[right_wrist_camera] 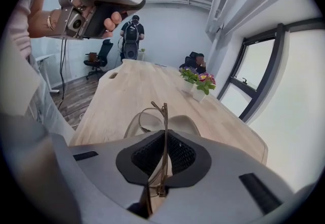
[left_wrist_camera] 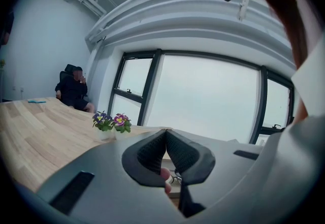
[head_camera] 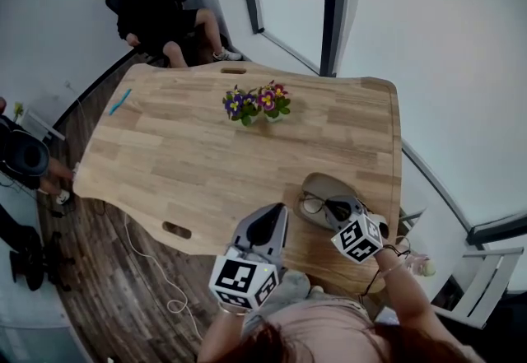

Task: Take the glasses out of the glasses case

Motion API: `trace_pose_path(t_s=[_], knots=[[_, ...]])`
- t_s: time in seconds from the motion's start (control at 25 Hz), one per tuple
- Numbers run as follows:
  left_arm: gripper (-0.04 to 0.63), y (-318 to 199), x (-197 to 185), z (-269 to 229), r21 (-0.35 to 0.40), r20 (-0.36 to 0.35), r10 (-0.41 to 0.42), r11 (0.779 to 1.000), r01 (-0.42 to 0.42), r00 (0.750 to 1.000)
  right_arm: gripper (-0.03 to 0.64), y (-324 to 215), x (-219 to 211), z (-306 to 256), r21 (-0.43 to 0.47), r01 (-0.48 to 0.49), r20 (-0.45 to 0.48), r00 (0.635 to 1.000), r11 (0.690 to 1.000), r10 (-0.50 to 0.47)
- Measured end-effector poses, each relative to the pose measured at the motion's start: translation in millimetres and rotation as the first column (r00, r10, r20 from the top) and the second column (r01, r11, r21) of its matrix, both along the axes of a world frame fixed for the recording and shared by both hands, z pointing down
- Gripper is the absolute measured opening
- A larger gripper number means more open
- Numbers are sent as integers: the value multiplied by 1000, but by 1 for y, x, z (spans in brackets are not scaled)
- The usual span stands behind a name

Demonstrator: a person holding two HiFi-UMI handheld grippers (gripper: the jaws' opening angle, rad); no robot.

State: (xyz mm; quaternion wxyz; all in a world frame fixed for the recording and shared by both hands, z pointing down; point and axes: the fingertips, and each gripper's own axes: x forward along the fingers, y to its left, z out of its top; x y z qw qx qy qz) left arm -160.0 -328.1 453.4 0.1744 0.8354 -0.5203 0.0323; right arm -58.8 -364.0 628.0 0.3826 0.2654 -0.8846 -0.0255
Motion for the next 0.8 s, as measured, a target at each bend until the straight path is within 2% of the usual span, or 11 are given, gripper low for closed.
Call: trace_pose_path(t_s=[0.52, 0.8], knots=[[2, 23, 20, -18, 36, 3, -9, 999, 9, 1000, 14, 16, 15, -95, 106, -121, 211, 973, 987, 96], [2, 35, 26, -32, 64, -3, -36, 997, 36, 999, 14, 31, 27, -142, 129, -202, 358, 923, 971, 144]])
